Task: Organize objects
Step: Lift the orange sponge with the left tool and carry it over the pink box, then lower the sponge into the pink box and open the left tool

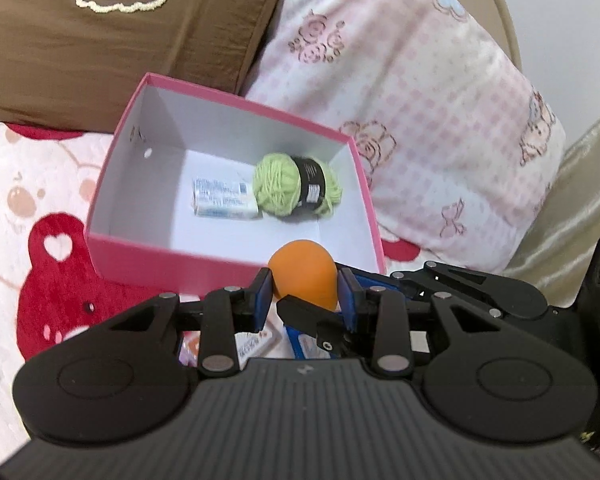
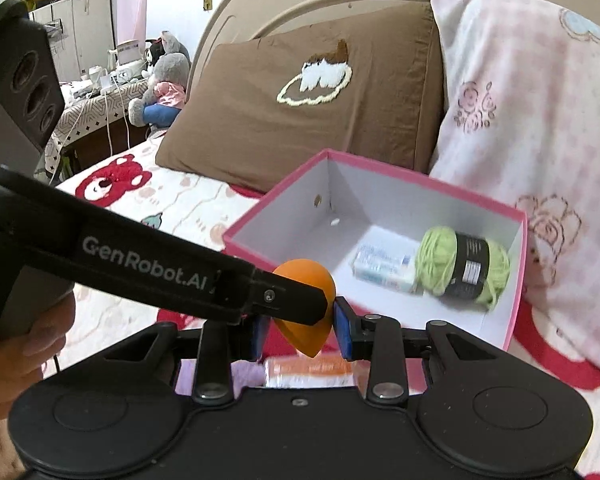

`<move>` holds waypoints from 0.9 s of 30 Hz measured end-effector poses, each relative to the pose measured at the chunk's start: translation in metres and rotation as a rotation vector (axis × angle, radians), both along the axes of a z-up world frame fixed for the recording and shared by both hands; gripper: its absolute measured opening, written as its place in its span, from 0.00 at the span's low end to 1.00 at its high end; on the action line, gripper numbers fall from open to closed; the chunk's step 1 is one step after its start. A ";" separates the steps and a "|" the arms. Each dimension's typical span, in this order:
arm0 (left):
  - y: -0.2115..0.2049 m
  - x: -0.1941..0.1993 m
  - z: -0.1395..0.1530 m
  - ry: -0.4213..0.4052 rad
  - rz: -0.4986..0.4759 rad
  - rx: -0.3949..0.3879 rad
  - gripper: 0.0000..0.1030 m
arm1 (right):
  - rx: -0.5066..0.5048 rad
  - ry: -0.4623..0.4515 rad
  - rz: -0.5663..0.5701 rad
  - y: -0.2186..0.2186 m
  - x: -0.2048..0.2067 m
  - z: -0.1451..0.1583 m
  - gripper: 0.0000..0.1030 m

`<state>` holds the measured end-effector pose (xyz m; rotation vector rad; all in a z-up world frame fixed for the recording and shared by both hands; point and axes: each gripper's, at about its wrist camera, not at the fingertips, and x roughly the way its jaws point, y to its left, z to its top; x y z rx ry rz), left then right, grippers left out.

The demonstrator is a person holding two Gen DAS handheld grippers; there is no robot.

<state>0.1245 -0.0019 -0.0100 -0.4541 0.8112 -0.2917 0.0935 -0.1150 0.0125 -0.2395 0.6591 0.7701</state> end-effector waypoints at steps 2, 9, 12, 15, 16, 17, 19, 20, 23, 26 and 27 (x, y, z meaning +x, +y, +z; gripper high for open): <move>0.003 0.014 0.011 0.014 0.003 0.008 0.32 | 0.006 0.013 0.004 0.003 0.011 0.009 0.38; 0.008 0.081 0.030 0.087 0.040 0.046 0.32 | 0.011 0.085 0.018 0.022 0.074 0.027 0.38; 0.010 0.112 0.026 0.132 0.056 0.040 0.32 | 0.001 0.143 0.013 0.033 0.107 0.024 0.38; 0.012 0.142 0.017 0.147 0.070 0.028 0.32 | -0.010 0.175 -0.004 0.040 0.135 0.019 0.38; 0.013 0.152 0.011 0.156 0.081 0.016 0.32 | -0.004 0.196 -0.014 0.041 0.146 0.016 0.38; 0.014 0.160 0.007 0.159 0.092 0.011 0.32 | -0.004 0.212 -0.022 0.042 0.157 0.013 0.38; 0.016 0.175 -0.007 0.182 0.118 0.000 0.32 | -0.012 0.231 -0.023 0.045 0.177 0.002 0.38; 0.017 0.180 -0.013 0.187 0.131 0.002 0.32 | -0.028 0.234 -0.016 0.048 0.185 -0.004 0.38; 0.020 0.196 -0.034 0.207 0.167 -0.016 0.32 | -0.083 0.233 0.015 0.058 0.204 -0.022 0.38; 0.026 0.204 -0.050 0.205 0.201 -0.075 0.33 | -0.156 0.203 0.045 0.069 0.216 -0.035 0.38; 0.028 0.206 -0.056 0.209 0.209 -0.097 0.33 | -0.174 0.190 0.056 0.071 0.218 -0.038 0.38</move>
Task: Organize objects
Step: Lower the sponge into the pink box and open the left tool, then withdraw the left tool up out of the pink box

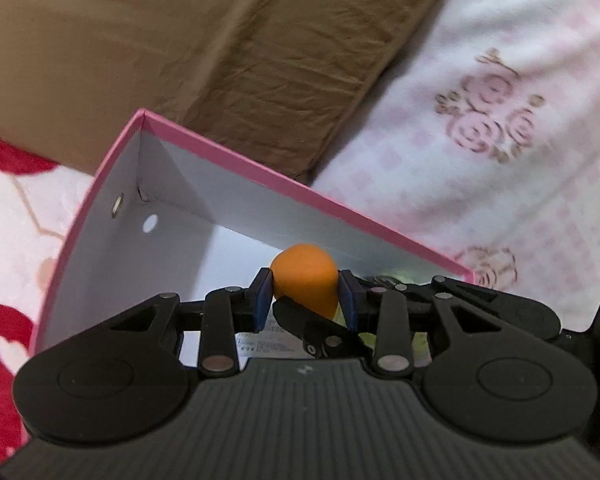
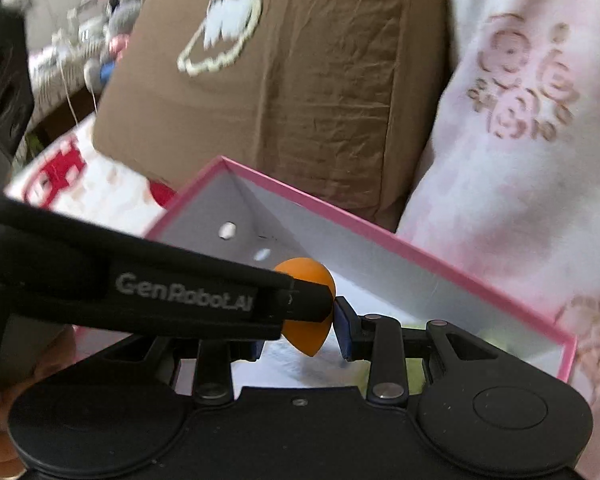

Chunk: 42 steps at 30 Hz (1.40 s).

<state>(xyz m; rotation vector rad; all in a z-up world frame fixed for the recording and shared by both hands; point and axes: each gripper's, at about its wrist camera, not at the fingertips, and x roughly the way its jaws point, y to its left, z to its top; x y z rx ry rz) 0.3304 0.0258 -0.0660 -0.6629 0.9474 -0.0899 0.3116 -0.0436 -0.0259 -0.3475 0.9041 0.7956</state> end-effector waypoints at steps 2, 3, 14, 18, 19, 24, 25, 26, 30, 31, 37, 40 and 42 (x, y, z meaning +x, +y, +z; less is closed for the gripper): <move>0.002 0.002 -0.007 0.018 0.009 -0.015 0.33 | -0.030 -0.003 0.027 0.003 0.006 -0.006 0.38; 0.002 0.003 -0.009 0.028 0.013 -0.019 0.33 | -0.038 0.007 0.036 0.004 0.009 -0.008 0.38; -0.002 0.015 -0.029 0.043 0.020 -0.058 0.33 | -0.159 -0.048 0.117 0.014 0.015 -0.027 0.38; -0.007 0.020 -0.033 0.064 0.011 -0.050 0.33 | -0.212 -0.079 0.141 0.016 0.014 -0.034 0.39; -0.008 0.020 -0.033 0.062 0.010 -0.044 0.33 | -0.216 -0.079 0.149 0.016 0.014 -0.035 0.39; -0.011 0.021 -0.033 0.057 0.020 -0.051 0.34 | -0.187 -0.083 0.137 0.010 0.018 -0.036 0.39; -0.012 0.021 -0.033 0.055 0.021 -0.058 0.34 | -0.184 -0.087 0.140 0.008 0.017 -0.036 0.39; -0.013 0.021 -0.032 0.056 0.022 -0.060 0.35 | -0.181 -0.092 0.138 0.005 0.017 -0.035 0.39; -0.022 0.016 -0.025 0.031 0.014 0.024 0.35 | -0.175 -0.115 0.115 -0.006 0.015 -0.029 0.46; -0.025 0.013 -0.024 0.018 0.009 0.051 0.35 | -0.167 -0.122 0.107 -0.011 0.014 -0.026 0.50; -0.023 -0.010 -0.016 0.010 -0.010 0.071 0.35 | -0.036 -0.099 0.070 -0.049 0.002 -0.011 0.52; -0.020 -0.025 -0.001 -0.006 -0.030 0.127 0.35 | 0.039 -0.082 0.044 -0.073 -0.010 -0.004 0.52; -0.016 -0.035 0.008 -0.008 -0.050 0.150 0.35 | 0.071 -0.087 0.032 -0.086 -0.014 0.005 0.53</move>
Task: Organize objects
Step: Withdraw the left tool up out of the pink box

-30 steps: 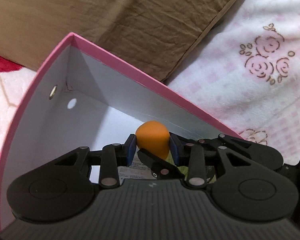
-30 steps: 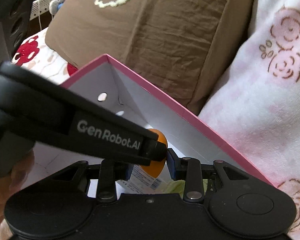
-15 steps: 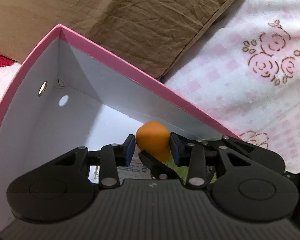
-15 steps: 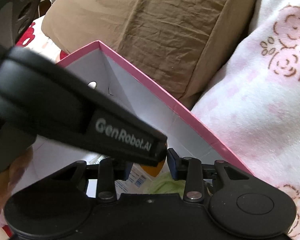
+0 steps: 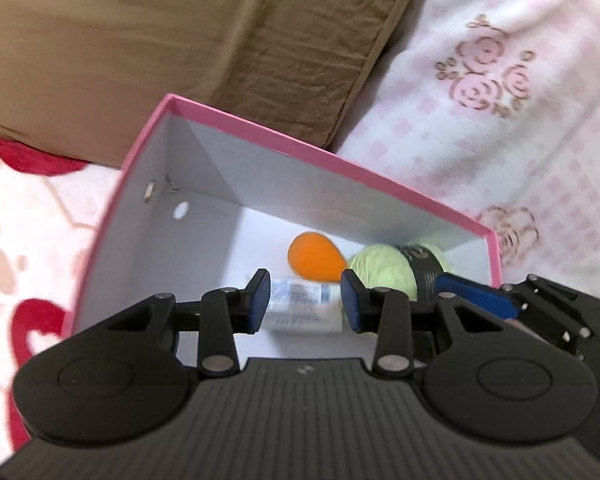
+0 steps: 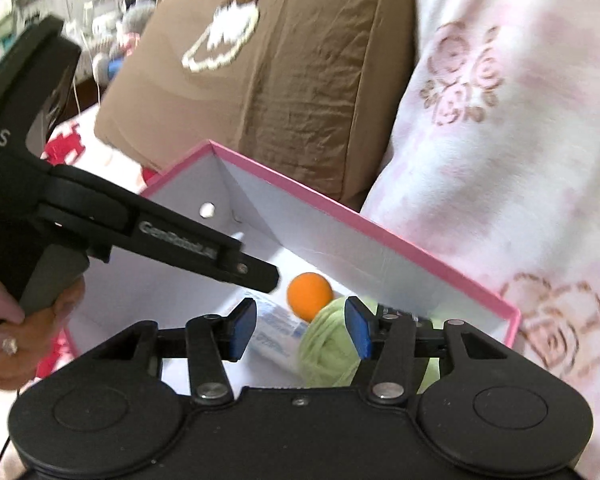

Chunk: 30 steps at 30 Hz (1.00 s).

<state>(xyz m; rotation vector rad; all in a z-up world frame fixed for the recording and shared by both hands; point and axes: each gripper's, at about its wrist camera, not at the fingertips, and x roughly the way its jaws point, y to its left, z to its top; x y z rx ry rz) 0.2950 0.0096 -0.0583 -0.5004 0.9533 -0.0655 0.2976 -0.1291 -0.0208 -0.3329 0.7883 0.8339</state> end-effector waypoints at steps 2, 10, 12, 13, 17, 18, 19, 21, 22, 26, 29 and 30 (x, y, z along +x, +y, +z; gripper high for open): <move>0.005 -0.011 0.013 -0.007 -0.022 0.026 0.35 | 0.019 0.000 -0.014 -0.008 -0.009 0.007 0.53; 0.008 -0.059 0.052 -0.010 -0.088 0.063 0.35 | 0.057 -0.018 -0.037 -0.025 -0.055 0.032 0.61; 0.009 -0.071 0.061 -0.007 -0.121 0.032 0.36 | 0.043 -0.021 -0.041 -0.025 -0.066 0.037 0.61; 0.010 -0.077 0.064 -0.011 -0.135 0.011 0.38 | 0.030 -0.025 -0.043 -0.023 -0.070 0.039 0.62; 0.014 -0.101 0.079 -0.026 -0.140 0.002 0.40 | 0.021 -0.027 -0.039 -0.024 -0.087 0.050 0.63; 0.014 -0.106 0.082 -0.031 -0.140 0.011 0.40 | 0.014 -0.034 -0.040 -0.023 -0.091 0.053 0.66; 0.015 -0.112 0.085 -0.036 -0.141 0.018 0.43 | 0.009 -0.042 -0.042 -0.024 -0.096 0.056 0.72; 0.017 -0.122 0.089 -0.040 -0.143 0.030 0.47 | 0.007 -0.064 -0.053 -0.027 -0.106 0.062 0.80; 0.018 -0.127 0.092 -0.043 -0.144 0.040 0.51 | 0.015 -0.072 -0.060 -0.030 -0.112 0.066 0.83; 0.017 -0.149 0.104 -0.065 -0.164 0.092 0.59 | 0.068 -0.071 -0.078 -0.046 -0.131 0.074 0.83; 0.016 -0.162 0.110 -0.068 -0.188 0.107 0.65 | 0.075 -0.051 -0.074 -0.052 -0.143 0.075 0.84; 0.015 -0.165 0.111 -0.067 -0.195 0.112 0.68 | 0.076 -0.050 -0.071 -0.053 -0.147 0.075 0.87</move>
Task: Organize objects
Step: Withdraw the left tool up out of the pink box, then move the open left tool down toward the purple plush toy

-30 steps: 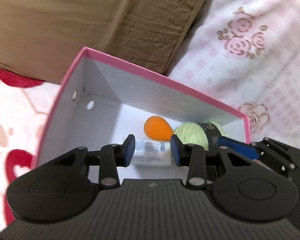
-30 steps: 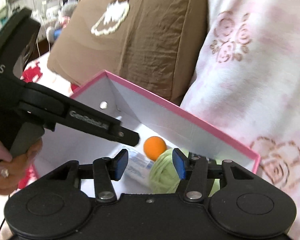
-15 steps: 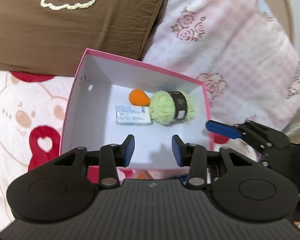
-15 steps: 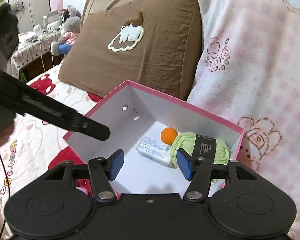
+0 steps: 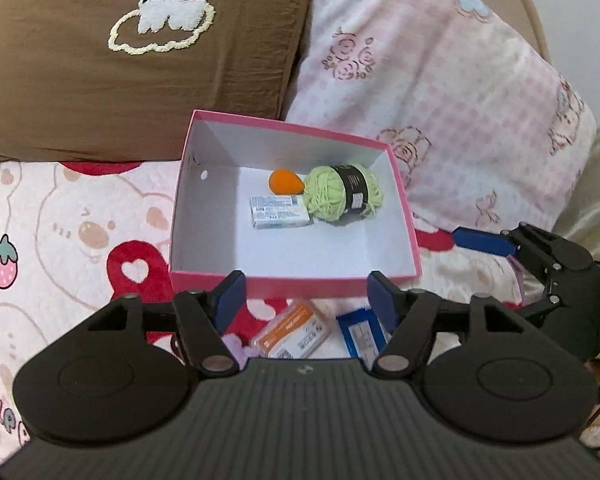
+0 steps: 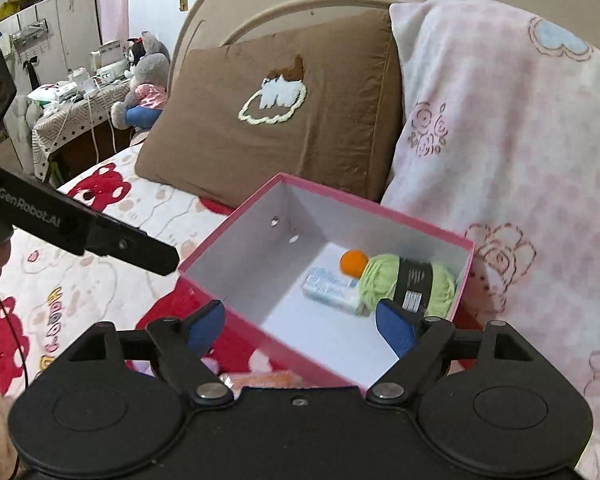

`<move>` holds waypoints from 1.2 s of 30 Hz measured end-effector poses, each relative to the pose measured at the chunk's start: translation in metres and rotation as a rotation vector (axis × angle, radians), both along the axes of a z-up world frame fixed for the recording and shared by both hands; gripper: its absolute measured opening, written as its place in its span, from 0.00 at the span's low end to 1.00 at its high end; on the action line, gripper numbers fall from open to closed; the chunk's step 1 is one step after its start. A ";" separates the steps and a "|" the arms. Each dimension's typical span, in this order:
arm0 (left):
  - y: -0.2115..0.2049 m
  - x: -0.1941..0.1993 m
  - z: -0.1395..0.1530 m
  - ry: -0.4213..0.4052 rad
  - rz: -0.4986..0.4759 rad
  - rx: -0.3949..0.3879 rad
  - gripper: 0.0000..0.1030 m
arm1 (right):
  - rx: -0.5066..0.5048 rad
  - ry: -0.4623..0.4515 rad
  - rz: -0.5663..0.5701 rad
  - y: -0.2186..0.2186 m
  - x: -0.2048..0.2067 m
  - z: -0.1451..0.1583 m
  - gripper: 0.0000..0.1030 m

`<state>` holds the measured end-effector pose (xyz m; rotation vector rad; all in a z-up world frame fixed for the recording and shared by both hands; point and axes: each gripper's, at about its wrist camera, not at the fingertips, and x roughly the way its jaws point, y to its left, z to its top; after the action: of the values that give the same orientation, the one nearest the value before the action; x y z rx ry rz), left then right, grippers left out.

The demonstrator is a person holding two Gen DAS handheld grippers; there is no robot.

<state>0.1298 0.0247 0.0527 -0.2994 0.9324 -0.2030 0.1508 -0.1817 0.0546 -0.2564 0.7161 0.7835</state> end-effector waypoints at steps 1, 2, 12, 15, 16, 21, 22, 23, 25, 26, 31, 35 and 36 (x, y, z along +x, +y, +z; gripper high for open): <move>0.000 -0.003 0.000 0.002 -0.005 0.005 0.70 | 0.000 -0.001 0.009 -0.001 -0.005 0.000 0.92; -0.001 -0.006 0.000 0.001 -0.009 0.008 0.72 | -0.002 -0.007 0.018 -0.001 -0.009 0.001 0.94; 0.000 -0.024 -0.015 0.057 -0.037 0.021 0.79 | -0.024 -0.032 0.046 -0.003 -0.043 0.005 0.95; 0.004 -0.030 -0.018 0.052 -0.042 0.022 0.83 | -0.012 -0.027 0.050 -0.005 -0.053 0.007 0.95; 0.006 -0.032 -0.019 0.051 -0.043 0.023 0.84 | 0.002 -0.013 0.046 -0.006 -0.055 0.006 0.95; 0.014 -0.039 -0.030 0.066 -0.056 0.059 0.86 | 0.039 0.039 0.041 -0.010 -0.067 -0.002 0.95; 0.016 -0.039 -0.034 0.070 -0.060 0.059 0.86 | 0.039 0.051 0.043 -0.010 -0.069 -0.004 0.95; 0.018 -0.040 -0.037 0.075 -0.061 0.053 0.86 | 0.037 0.061 0.045 -0.010 -0.071 -0.006 0.95; 0.023 -0.041 -0.042 0.081 -0.064 0.034 0.86 | 0.020 0.071 0.053 -0.008 -0.074 -0.009 0.95; 0.024 -0.042 -0.043 0.081 -0.066 0.028 0.86 | 0.010 0.070 0.059 -0.006 -0.076 -0.010 0.95; 0.028 -0.049 -0.048 0.047 -0.088 0.057 0.86 | 0.000 0.080 0.086 0.000 -0.086 -0.012 0.95; 0.032 -0.052 -0.056 0.046 -0.091 0.073 0.85 | 0.060 0.144 0.095 0.006 -0.089 -0.024 0.95; 0.034 -0.052 -0.058 0.050 -0.086 0.072 0.85 | 0.080 0.186 0.090 0.009 -0.088 -0.033 0.95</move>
<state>0.0779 0.0588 -0.0058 -0.1988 1.0003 -0.2413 0.0632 -0.1731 0.0213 -0.1448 0.8504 0.9276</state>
